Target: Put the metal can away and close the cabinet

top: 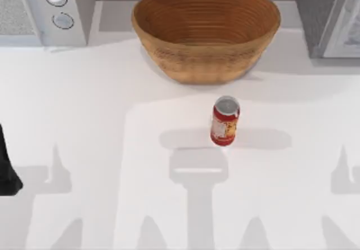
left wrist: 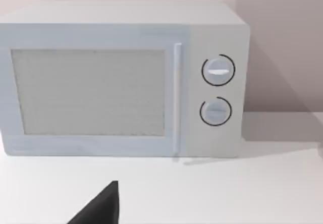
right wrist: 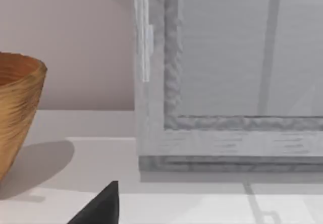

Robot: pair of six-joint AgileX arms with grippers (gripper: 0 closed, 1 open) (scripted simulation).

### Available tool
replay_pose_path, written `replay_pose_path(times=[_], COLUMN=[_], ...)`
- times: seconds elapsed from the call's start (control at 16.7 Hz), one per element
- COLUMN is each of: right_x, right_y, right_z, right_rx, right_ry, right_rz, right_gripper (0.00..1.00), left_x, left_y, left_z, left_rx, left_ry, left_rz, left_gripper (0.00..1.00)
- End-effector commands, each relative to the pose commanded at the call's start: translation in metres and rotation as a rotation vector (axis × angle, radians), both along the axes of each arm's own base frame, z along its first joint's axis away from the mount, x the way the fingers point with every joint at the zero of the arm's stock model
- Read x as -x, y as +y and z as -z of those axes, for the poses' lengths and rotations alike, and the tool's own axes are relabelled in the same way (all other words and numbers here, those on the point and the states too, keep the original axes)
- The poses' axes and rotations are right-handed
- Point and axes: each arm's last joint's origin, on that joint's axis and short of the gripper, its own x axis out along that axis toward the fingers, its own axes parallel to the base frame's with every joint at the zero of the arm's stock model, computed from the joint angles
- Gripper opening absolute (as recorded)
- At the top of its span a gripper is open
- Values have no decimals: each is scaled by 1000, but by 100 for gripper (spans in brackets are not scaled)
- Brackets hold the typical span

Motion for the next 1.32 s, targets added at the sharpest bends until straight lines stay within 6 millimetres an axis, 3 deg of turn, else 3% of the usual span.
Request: replay_pose_path(times=[0.18, 0.48, 0.72, 1.02, 1.32], right_x=[0, -1, -17, -52, -82], right_y=[0, 5, 17, 49, 99], right_z=[-2, -33, -47, -39, -17], right_rx=[0, -12, -55, -103, -108], right_ry=[-8, -123, -113, 13, 99], right_rz=[1, 5, -6, -18, -19], right_gripper=[100, 100, 100, 100, 100], left_x=[0, 0, 0, 0, 0], left_y=[0, 0, 0, 0, 0], left_z=[0, 0, 0, 0, 0], left_rx=[0, 0, 0, 0, 0], left_ry=[0, 0, 0, 0, 0], left_rz=[0, 0, 0, 0, 0], left_gripper=[100, 100, 100, 100, 100])
